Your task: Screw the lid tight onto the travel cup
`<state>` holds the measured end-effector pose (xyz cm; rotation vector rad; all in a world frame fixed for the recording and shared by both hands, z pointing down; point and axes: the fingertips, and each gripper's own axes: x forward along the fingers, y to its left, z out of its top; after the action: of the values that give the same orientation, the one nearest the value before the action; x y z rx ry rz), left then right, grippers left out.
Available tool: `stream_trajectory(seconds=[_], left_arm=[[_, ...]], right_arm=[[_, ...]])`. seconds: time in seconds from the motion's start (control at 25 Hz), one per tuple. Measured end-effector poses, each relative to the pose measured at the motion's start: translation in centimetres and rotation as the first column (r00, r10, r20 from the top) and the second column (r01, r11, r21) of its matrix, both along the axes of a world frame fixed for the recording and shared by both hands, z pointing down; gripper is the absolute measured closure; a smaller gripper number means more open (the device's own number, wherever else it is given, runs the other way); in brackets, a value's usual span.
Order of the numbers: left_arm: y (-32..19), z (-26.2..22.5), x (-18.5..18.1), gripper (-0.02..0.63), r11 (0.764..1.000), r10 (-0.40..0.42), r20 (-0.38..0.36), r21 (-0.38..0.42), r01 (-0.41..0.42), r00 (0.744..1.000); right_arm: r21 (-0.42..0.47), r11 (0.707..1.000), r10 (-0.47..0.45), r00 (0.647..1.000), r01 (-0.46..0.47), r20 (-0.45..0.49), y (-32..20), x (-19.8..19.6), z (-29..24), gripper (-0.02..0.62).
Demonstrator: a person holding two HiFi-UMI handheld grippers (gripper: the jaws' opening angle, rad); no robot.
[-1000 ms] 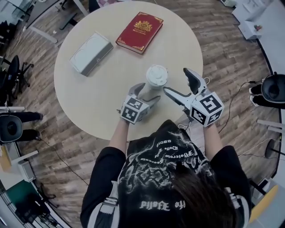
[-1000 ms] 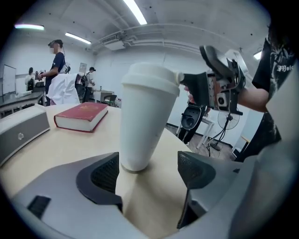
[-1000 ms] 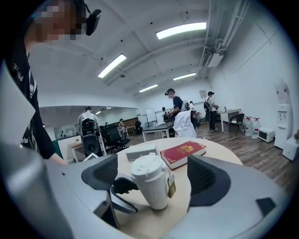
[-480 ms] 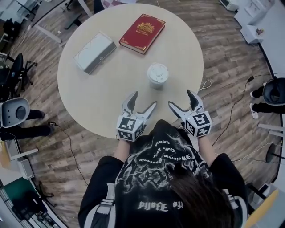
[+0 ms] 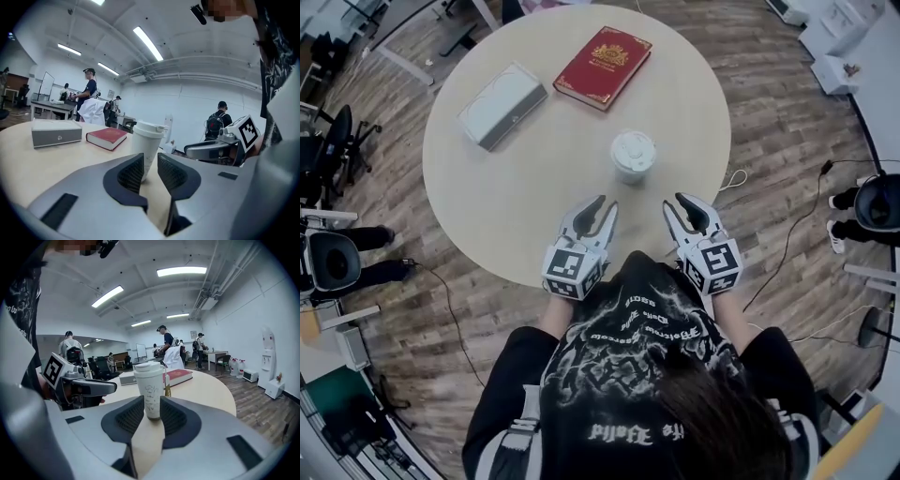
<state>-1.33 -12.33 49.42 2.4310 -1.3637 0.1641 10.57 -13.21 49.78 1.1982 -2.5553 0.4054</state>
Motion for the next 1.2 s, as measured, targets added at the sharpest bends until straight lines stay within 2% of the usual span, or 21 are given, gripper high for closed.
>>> stream_trajectory(seconds=[0.08,0.16,0.24,0.32,0.6,1.2], left_arm=[[0.0,0.0,0.0,0.559,1.000,0.001,-0.009,-0.006,-0.001,1.000],[0.3,-0.1,0.4,0.579,0.999,0.025,-0.025,-0.021,-0.026,0.999],[0.6,-0.6,0.8,0.584,0.999,0.042,-0.063,-0.029,-0.044,0.997],[0.6,-0.8,0.7,0.584,0.999,0.041,-0.088,-0.025,-0.044,0.995],[0.5,-0.6,0.5,0.584,0.999,0.028,-0.038,-0.021,-0.029,0.999],[0.3,0.4,0.8,0.584,0.999,0.015,0.002,-0.040,-0.015,1.000]], right_arm=[[-0.003,1.000,-0.012,1.000,0.012,0.002,0.0,-0.4,0.1,0.517],[-0.044,0.998,-0.038,0.998,0.040,0.044,0.3,-0.8,0.4,0.587],[-0.082,0.995,-0.056,0.995,0.063,0.087,0.5,-1.1,0.6,0.588],[-0.082,0.994,-0.060,0.995,0.067,0.077,0.4,-1.1,0.7,0.588],[-0.043,0.995,-0.091,0.996,0.091,0.006,0.3,-1.2,0.5,0.589],[-0.021,0.990,-0.141,0.990,0.140,-0.026,0.0,-1.6,0.6,0.591]])
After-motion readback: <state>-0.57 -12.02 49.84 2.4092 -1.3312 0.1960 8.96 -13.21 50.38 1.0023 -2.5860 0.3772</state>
